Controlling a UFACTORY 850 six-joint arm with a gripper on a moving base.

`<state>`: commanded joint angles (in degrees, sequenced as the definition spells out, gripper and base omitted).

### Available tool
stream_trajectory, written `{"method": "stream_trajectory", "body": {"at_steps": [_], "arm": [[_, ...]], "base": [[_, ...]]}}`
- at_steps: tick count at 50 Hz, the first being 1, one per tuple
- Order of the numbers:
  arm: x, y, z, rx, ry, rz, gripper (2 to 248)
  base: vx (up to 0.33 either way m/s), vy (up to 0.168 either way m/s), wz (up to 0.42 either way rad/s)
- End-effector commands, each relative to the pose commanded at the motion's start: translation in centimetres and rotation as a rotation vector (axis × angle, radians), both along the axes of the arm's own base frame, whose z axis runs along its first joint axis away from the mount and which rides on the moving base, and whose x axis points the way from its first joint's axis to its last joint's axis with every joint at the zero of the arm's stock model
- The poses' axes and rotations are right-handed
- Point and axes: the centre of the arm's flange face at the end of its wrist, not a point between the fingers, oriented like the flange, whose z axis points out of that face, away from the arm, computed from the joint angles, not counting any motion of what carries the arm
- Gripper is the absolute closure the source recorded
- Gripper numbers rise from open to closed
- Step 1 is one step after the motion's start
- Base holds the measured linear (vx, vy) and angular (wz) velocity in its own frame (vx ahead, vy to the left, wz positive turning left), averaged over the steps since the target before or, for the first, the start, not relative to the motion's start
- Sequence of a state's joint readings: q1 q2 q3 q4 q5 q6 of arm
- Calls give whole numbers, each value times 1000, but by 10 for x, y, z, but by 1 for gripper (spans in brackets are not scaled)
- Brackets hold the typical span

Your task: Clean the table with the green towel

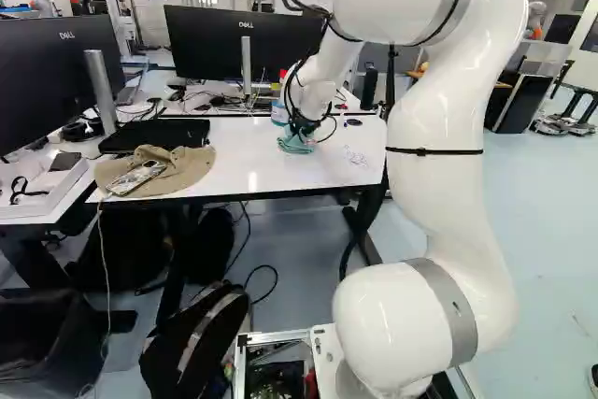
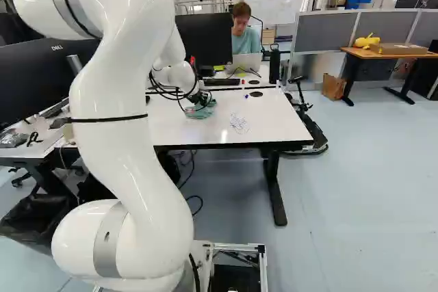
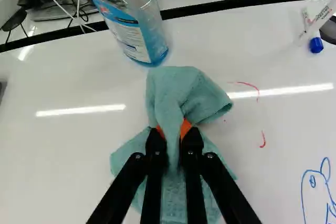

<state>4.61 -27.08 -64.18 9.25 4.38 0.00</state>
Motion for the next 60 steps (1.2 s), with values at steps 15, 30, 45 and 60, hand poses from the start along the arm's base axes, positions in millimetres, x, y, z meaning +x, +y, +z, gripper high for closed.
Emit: {"method": "stream_trajectory", "body": {"at_steps": [15,30,45,60], "arm": [[27,-6,-3,1,-20,-13,204],[48,-24,-5,2,-35,-43,204],[53,-50,-5,2,-40,-81,204],[53,-76,-5,1,-40,-121,204]], "base": [[0,0,0],[0,0,0],[0,0,0],[0,0,0]]}}
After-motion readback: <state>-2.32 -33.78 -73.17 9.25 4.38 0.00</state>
